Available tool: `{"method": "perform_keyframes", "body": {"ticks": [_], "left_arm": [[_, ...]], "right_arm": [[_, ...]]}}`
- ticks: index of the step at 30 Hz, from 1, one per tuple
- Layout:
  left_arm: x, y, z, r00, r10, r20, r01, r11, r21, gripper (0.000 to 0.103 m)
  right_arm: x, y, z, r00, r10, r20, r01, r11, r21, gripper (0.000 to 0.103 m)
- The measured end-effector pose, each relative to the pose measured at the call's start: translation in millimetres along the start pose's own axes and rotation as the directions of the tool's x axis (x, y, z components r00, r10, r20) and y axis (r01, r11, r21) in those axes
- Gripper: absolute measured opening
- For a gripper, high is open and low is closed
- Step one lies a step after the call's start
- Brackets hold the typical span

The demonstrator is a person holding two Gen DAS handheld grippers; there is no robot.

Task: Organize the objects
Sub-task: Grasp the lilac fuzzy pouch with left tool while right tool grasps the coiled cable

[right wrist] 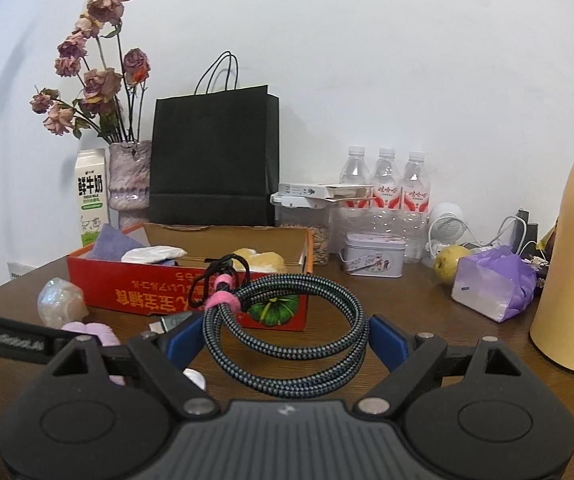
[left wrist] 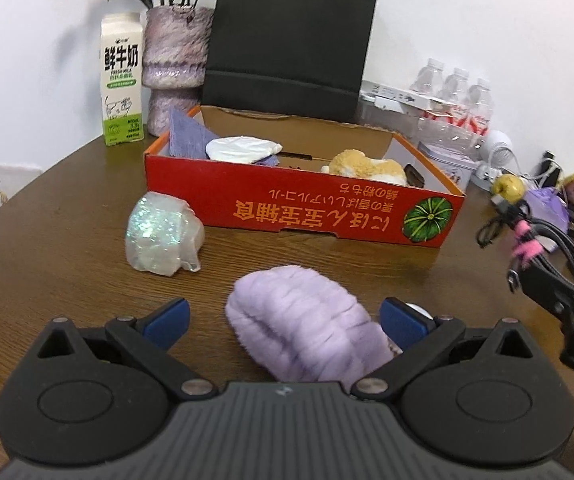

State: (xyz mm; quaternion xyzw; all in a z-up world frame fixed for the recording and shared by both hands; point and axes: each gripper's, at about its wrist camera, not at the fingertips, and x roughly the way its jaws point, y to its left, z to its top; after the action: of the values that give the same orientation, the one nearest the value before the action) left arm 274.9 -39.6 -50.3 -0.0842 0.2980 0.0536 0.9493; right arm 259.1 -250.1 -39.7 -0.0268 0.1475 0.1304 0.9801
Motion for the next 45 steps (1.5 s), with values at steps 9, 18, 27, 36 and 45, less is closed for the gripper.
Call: {"method": "perform_keyframes", "body": {"ticks": [9,18,27,36,45], "left_arm": [[24,-7,-5,0.995,0.084,-0.047,-0.087,0.994,-0.063,0.103],[25,-6,-13,0.997,0.036,-0.066,-0.039,0.999,-0.037,0.067],[13,5,-16,0.998,-0.02,-0.056,0.02,1.0,0.004,0.033],[-12,22,-23,1.0,-0.023,-0.015,0.024,0.999,0.037,0.027],[-43,34,-28,0.998,-0.011,0.063,0.008,0.999,0.048,0.027]], "right_arm": [[4,-15,1,1.0,-0.026,0.005,0.026,1.0,0.015,0.087],[5,-11,-1,1.0,-0.025,0.006,0.025,1.0,-0.001,0.087],[2,-10,-2,1.0,-0.013,0.01,0.013,1.0,-0.008,0.087],[-3,-6,-3,1.0,0.001,0.023,-0.001,1.0,-0.019,0.087],[-15,16,-2,0.998,0.045,0.037,-0.043,0.998,-0.047,0.087]]}}
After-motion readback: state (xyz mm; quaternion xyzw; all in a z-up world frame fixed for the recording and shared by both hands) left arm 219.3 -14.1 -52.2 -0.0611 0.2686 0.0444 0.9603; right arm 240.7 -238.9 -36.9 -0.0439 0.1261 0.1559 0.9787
